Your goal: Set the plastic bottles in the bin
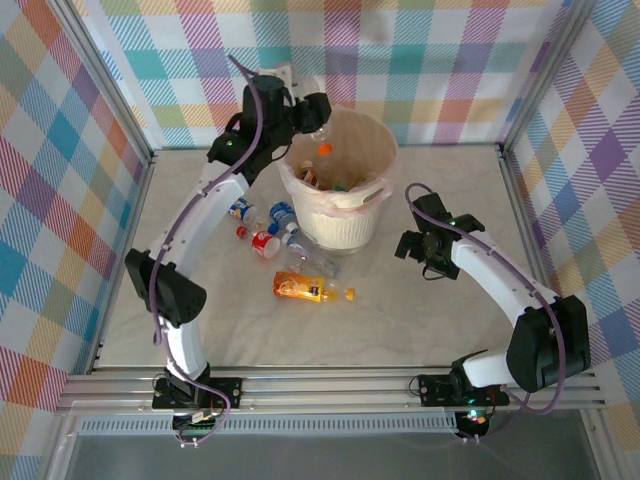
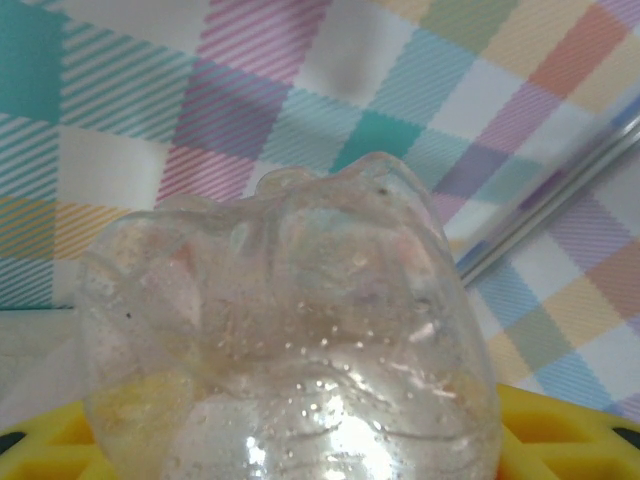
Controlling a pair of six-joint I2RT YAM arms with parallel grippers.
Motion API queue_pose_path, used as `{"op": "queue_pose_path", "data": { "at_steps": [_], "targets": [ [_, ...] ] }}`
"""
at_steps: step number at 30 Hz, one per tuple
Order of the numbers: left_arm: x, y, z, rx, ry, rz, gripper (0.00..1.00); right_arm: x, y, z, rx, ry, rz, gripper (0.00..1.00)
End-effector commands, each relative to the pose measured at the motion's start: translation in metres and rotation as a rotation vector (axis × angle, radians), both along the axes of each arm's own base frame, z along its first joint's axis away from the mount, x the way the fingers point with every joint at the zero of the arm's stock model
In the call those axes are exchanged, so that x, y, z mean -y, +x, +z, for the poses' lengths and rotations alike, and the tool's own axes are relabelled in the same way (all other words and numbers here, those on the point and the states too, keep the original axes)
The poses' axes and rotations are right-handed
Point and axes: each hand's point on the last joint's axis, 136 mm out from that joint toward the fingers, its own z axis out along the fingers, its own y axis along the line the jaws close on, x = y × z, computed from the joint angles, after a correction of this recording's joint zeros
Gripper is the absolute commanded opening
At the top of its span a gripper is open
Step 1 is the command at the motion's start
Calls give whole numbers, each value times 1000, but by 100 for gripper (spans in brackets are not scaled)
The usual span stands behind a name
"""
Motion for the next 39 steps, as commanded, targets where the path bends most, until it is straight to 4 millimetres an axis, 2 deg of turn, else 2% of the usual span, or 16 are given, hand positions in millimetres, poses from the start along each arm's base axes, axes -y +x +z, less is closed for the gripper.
{"op": "queue_pose_path", "data": {
  "at_steps": [1, 8, 16, 21, 23, 28, 31, 39],
  "targets": [
    [23, -6, -6, 27, 121, -103, 58, 3, 5, 5, 32, -9, -7, 100],
    [50, 1, -46, 5, 315, -227, 62, 6, 8, 9, 78, -40, 42, 100],
    [53, 5, -88, -50, 458, -277, 67, -5, 6, 28, 206, 42, 123, 100],
    [55, 4, -106, -77, 501, -305, 77, 1, 3, 36, 218, 22, 104, 100],
    [54, 5, -111, -84, 515, -304, 85, 2, 2, 37, 217, 22, 104, 100],
    [53, 6, -108, -78, 521, -293, 100, -2, 3, 44, 255, 46, 117, 100],
    [52, 4, -98, -62, 513, -290, 100, -4, 2, 51, 313, 69, 139, 100],
    [55, -16, -43, 28, 439, -290, 100, -7, -6, 82, 446, 106, 196, 100]
  ]
}}
